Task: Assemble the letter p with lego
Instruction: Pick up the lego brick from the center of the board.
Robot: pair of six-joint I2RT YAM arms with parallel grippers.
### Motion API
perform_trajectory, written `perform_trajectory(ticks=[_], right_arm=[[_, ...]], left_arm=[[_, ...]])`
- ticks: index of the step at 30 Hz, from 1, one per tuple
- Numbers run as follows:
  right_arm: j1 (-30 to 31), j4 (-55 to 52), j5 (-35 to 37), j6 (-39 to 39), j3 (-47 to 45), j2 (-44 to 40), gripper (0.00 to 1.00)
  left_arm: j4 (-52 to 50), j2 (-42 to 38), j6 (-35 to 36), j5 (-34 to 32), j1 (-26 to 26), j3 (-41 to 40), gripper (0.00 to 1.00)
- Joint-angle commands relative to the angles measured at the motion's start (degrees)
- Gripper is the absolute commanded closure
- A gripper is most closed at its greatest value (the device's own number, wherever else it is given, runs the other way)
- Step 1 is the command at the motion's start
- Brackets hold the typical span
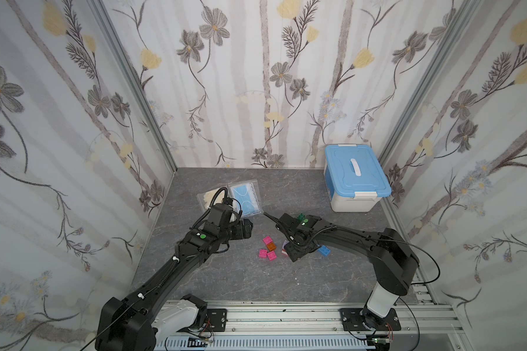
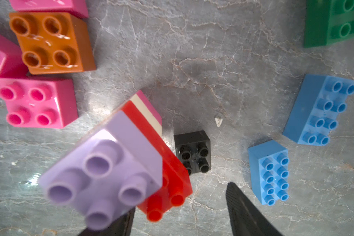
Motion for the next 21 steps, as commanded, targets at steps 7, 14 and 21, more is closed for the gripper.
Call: perform_trajectory(ticks=[7,14,21], right_arm=[[-0.1,-0.7,2.6,-2.0,0.3,-1.3,0.30],[-0.3,-1.7,2.7,-3.0,0.3,-2.2,0.30],[0.9,-5.6,-2.2,-4.1,3.5,-5.8,0.33]], left_arm=[[0.6,-0.3,-0.7,0.1,0.0,-0.1,0.10],[0.3,-0.8,-0.9,0.0,0.0,-0.2,0.10],[-3.6,-1.4,-2.6,-5.2,0.0,1.4,0.10]])
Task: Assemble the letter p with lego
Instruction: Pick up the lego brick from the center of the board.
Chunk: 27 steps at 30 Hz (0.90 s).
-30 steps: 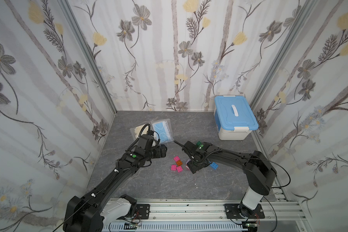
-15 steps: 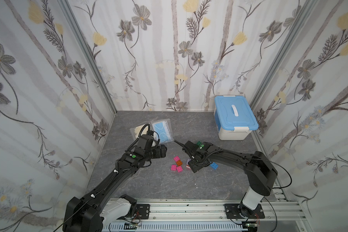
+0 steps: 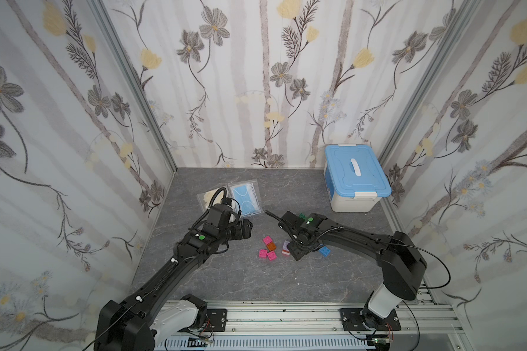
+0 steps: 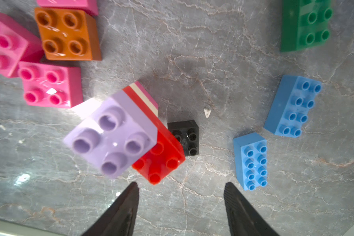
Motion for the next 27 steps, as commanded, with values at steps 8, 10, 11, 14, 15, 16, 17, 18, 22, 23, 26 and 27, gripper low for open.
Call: perform_trajectory(ticks=[8,10,11,14,15,16,17,18,22,23,26,27], right_arm=[[3.3,-7.5,-6.7,0.6,18.8,5.6,0.36],[3.5,-7.9,-7.7,1.2,23.6,10.0,0.37],[3.5,-8.0,-8.6,1.5,26.2,12.6,0.37],[3.6,-8.2,-10.7,2.1,33.4,19.7,0.39],[3.6,-8.2,-11.0,2.3,35.6,22.0,0.39],[3.6,-8.4,-11.1,2.5,37.4,23.9,0.40],[3.5,-8.6,-11.3,2.8,39.5,25.8,0.40],[3.5,-9.0,-11.4,3.1,41.3,27.5,0.40],[3.1,-10.7,-10.7,3.9,46.2,33.3,0.41],[2.9,-10.8,-10.5,4.2,46.8,34.0,0.41],[2.3,-10.9,-10.3,4.9,47.1,35.7,0.41],[2.2,-10.9,-9.8,5.1,47.1,35.9,0.41]], left_arm=[[-6.2,-2.5,-5.5,-11.8,2.4,0.6,0.09],[-6.3,-3.4,-6.2,-11.0,3.9,-0.3,0.09],[-6.3,-4.0,-6.5,-10.6,4.8,-0.6,0.09],[-6.6,-5.7,-7.2,-9.2,7.3,-1.6,0.08],[-6.4,-6.3,-7.3,-8.6,8.1,-2.1,0.09],[-6.3,-6.7,-7.4,-8.0,8.6,-2.3,0.08],[-6.1,-7.2,-7.3,-7.6,9.1,-2.7,0.08],[-6.0,-7.5,-7.3,-7.3,9.4,-2.9,0.08],[-5.8,-8.0,-7.0,-6.1,10.4,-3.5,0.08],[-5.6,-8.1,-7.0,-6.0,10.5,-3.6,0.08],[-5.2,-8.0,-6.8,-5.5,10.5,-3.9,0.08],[-5.1,-8.0,-6.8,-5.3,10.6,-3.9,0.08]])
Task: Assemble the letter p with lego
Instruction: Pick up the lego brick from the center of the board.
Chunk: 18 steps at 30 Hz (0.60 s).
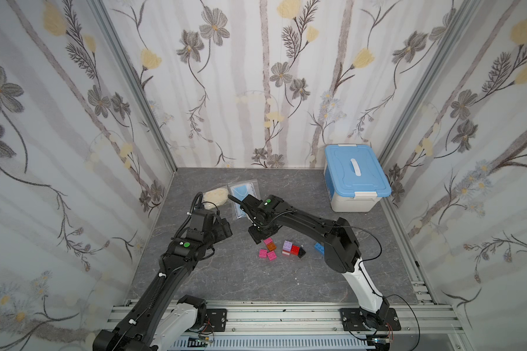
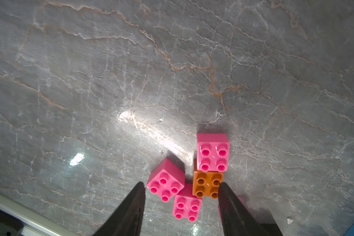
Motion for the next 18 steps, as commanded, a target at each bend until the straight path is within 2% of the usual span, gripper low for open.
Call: perform_trajectory(ticks=[1,18], right_arm=[[-0.5,-1.0,1.2,1.5,0.7,1.1,0.41],[-2.1,-0.9,0.4,1.6,0.5,4.6,0.46]], left_arm=[[1.3,-0.1,-0.4,1.2,0.1,-0.4,0.08],[1.9,-0.2,0.1,2.4,0.1,-1.0,0.08]])
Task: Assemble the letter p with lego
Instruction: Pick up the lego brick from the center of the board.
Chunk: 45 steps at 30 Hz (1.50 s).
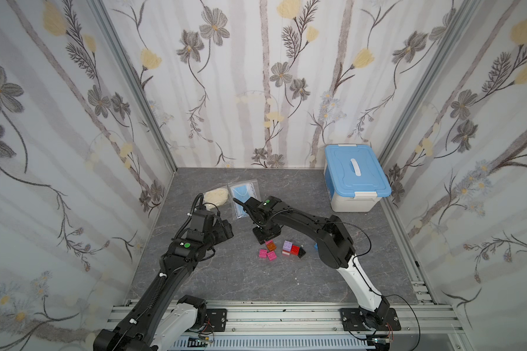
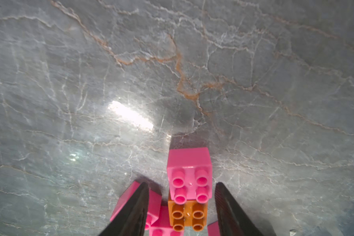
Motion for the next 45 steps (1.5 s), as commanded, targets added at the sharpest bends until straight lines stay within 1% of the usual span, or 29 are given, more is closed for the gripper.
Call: perform_trajectory(ticks=[1,24,27,32,34,36,42,45], right_arm=[[-0.3,0.6,0.0,0.6,0.3,0.2,0.46],[-1.2,1.6,-1.1,0.4,0.3,1.9,0.58],[-1.1,1.8,-1.1,0.4,0.3,2.0,0.63],[-1.2,2.3,-0.8,0.6,0.0,1.3,0.77],[-1.1,2.8,-0.8,0.9,-0.4,0.1,0.80],[-1.1,3.1,-0.9,1.2,-1.0,-2.1,0.81],[-0.8,5.2,0.7,3.4,-5.3,-13.0,0.84],[-0.6,5.9,2.5,4.2,-10.2,-20.5,0.85]], left_arm=[[1.6,-0.1,0.0,0.1,0.0,-0.1,0.08],[1.8,-0.1,0.4,0.0,0.1,-0.3,0.08],[1.8,-0.1,0.4,0.0,0.1,-0.3,0.08],[1.7,-0.1,0.4,-0.1,0.0,-0.3,0.08],[1.9,-0.1,0.5,-0.2,0.0,-0.3,0.08],[2.3,-0.1,0.4,-0.2,0.1,-0.4,0.09],[4.4,0.9,0.1,0.4,-0.1,0.1,0.13],[6.0,2.1,-0.2,1.0,-0.7,0.7,0.20]])
